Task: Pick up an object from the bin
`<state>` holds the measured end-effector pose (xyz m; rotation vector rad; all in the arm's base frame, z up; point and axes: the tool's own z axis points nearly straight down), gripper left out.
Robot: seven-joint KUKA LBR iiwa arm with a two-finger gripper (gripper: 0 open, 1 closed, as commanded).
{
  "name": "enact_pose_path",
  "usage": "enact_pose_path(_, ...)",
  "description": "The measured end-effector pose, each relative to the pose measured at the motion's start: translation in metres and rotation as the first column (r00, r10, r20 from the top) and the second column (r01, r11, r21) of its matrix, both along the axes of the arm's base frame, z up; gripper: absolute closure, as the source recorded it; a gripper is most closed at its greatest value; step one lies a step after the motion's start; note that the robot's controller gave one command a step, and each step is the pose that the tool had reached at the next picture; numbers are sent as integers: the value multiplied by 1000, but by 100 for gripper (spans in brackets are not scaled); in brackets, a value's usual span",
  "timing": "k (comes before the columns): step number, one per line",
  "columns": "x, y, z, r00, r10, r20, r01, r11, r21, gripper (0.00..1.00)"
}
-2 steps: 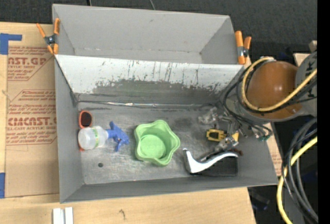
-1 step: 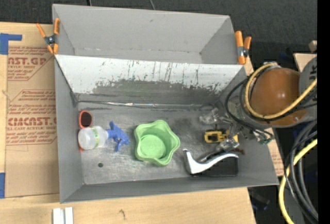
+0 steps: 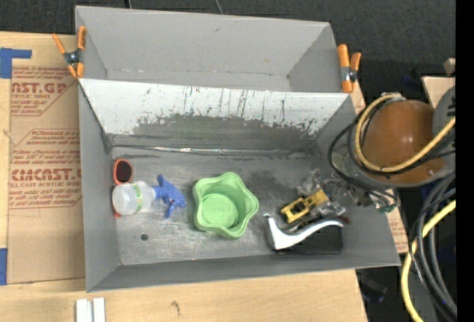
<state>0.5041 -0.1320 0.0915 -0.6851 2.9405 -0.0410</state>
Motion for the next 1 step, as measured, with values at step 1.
enact_pose_path(1, 0, 0, 0, 1000, 0, 0, 0, 1000, 0, 100)
